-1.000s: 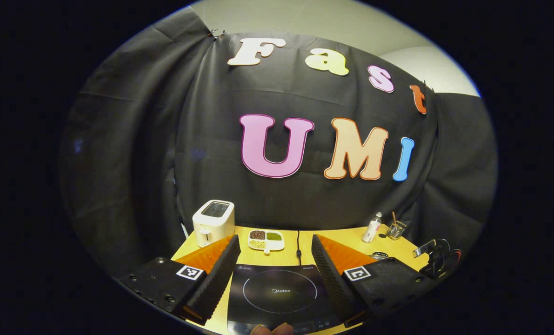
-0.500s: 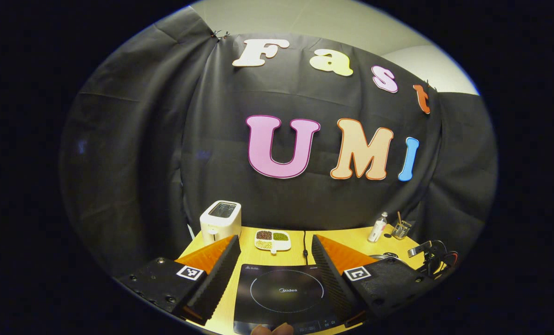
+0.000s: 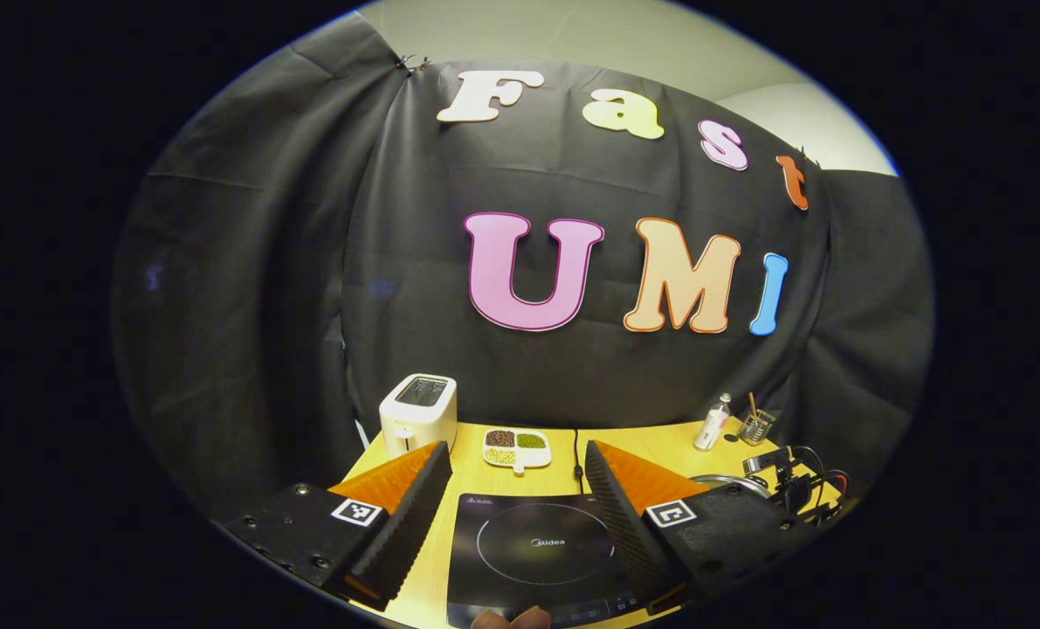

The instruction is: First push the handle of the pot to place it horizontally, then grasp the pot with both hands and set it on the induction cooktop.

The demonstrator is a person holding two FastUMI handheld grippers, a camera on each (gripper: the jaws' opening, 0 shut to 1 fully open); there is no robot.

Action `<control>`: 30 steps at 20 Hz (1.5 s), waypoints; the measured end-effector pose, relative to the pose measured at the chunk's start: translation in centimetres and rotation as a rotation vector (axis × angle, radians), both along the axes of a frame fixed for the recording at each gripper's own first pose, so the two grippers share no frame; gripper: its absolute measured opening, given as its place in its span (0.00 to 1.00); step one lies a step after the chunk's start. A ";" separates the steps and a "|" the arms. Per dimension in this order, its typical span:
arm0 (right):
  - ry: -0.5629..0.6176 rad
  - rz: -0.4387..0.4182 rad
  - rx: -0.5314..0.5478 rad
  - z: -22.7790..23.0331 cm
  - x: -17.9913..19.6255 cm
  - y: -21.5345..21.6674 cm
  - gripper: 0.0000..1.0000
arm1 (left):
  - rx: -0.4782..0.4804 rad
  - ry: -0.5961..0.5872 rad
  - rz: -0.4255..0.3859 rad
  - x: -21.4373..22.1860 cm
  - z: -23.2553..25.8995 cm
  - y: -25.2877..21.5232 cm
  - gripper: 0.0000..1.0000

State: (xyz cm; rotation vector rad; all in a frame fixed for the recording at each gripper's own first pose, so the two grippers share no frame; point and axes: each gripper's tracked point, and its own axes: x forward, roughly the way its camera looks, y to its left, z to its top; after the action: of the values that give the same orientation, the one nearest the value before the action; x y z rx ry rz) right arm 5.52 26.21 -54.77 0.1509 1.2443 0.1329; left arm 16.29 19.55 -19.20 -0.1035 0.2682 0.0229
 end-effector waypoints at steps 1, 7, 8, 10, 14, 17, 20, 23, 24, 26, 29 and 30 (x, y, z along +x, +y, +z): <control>-0.001 -0.003 0.003 0.0 0.3 0.2 0.03 | 0.002 0.001 0.001 -0.1 -0.1 0.0 0.94; -0.003 -0.023 0.025 -0.3 2.4 1.7 0.02 | 0.006 0.009 0.008 -0.5 0.0 0.4 0.94; 0.000 -0.026 0.030 -0.4 2.5 1.9 0.03 | 0.011 0.009 0.010 -0.6 0.0 0.4 0.94; 0.009 -0.034 0.035 -0.6 2.5 2.1 0.03 | 0.020 0.010 0.009 -0.8 0.1 0.5 0.94; -0.023 -0.043 0.065 0.9 2.4 2.4 0.01 | 0.005 0.016 -0.017 -0.7 0.1 -0.6 0.94; -0.076 -0.071 0.065 2.5 2.8 0.6 0.03 | -0.036 0.049 -0.056 -0.8 -0.9 -2.4 0.94; -0.138 -0.118 0.017 4.1 3.0 -3.2 0.03 | -0.086 0.089 -0.124 -1.0 -2.1 -5.2 0.94; -0.198 -0.146 -0.007 6.0 3.3 -6.7 0.00 | -0.104 0.160 -0.190 -1.4 -4.3 -7.6 0.94; -0.214 -0.147 -0.026 6.3 3.5 -8.1 0.04 | -0.108 0.190 -0.208 -1.5 -5.2 -8.5 0.94; -0.227 -0.135 -0.094 6.6 3.7 -11.3 0.10 | -0.137 0.238 -0.220 -1.7 -6.3 -9.9 0.95; -0.269 -0.145 -0.144 6.9 5.1 -15.3 0.34 | -0.197 0.293 -0.251 -1.8 -8.0 -12.8 0.94; -0.266 -0.153 -0.155 6.6 5.0 -16.8 0.46 | -0.190 0.313 -0.258 -1.8 -8.8 -13.3 0.94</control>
State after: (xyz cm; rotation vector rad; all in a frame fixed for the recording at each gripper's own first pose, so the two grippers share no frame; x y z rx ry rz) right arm 10.50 9.43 -48.18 0.0898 0.9696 -0.0747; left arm 14.48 6.25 -27.95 -0.2541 0.5945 -0.2449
